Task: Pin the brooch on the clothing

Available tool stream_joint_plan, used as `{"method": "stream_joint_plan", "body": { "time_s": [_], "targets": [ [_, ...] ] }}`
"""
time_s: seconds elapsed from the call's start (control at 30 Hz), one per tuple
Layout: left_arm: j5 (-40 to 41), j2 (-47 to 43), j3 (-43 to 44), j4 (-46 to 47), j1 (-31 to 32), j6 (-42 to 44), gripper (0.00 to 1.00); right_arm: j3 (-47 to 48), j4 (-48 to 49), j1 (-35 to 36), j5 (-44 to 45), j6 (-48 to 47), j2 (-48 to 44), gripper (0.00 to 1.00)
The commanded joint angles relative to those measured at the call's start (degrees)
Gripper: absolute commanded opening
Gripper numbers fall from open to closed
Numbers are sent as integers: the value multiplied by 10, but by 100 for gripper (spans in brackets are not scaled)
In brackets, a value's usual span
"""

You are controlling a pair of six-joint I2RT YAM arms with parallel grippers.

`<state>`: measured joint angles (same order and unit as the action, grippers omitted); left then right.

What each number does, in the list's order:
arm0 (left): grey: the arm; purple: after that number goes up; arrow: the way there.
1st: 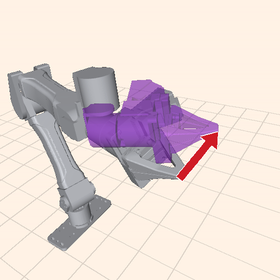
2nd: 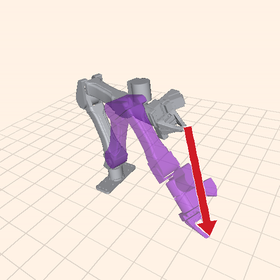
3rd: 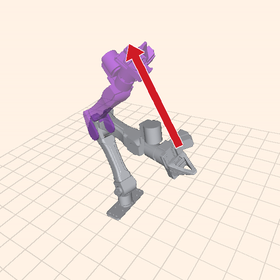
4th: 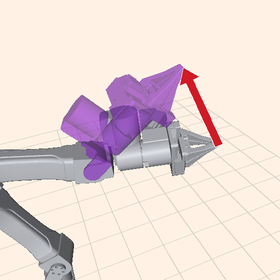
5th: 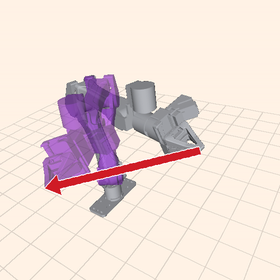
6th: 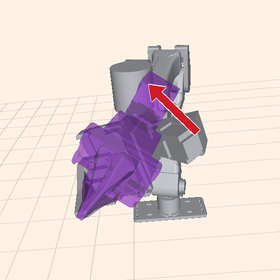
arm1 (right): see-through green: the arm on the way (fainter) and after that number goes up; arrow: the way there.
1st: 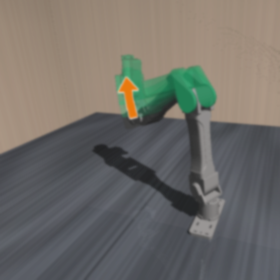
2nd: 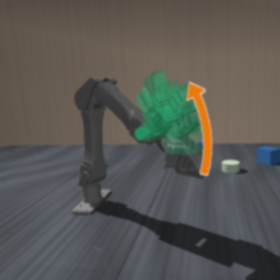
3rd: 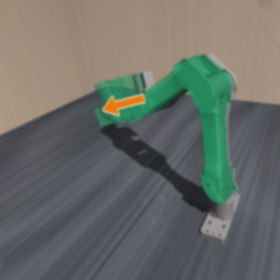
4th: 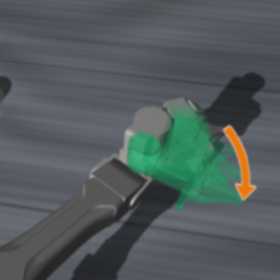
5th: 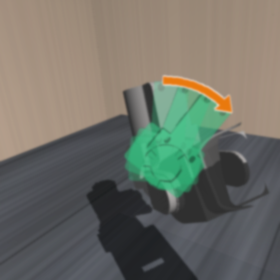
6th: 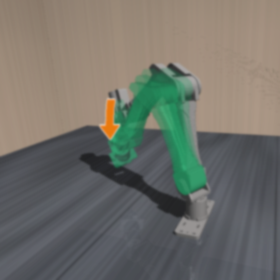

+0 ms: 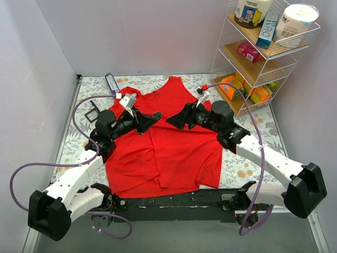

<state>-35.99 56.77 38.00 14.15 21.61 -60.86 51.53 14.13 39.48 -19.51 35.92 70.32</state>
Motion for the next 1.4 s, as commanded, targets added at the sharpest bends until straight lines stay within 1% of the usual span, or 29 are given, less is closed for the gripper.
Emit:
{"method": "stream_joint_plan", "body": {
  "time_s": [0.0,0.13,0.27,0.43,0.57,0.97,1.17,1.37],
  "targets": [
    [208,0,37,-107,56,98,0,-31,77,26,85,63,-33,74],
    [295,4,43,-136,96,144,0,-50,124,38,99,108,-26,73],
    [330,7,45,-138,119,159,0,-62,167,44,104,144,-5,71],
    [379,13,46,-162,155,181,0,-71,187,51,112,179,20,70],
    [420,32,51,-175,181,191,0,-85,237,54,114,207,43,69],
    [486,54,50,-182,230,217,0,-79,242,67,123,238,116,63],
    [531,79,51,-189,258,236,0,-65,240,78,121,250,152,63],
    [567,98,48,-192,288,256,0,-61,260,82,110,273,185,61]
  ]
}}
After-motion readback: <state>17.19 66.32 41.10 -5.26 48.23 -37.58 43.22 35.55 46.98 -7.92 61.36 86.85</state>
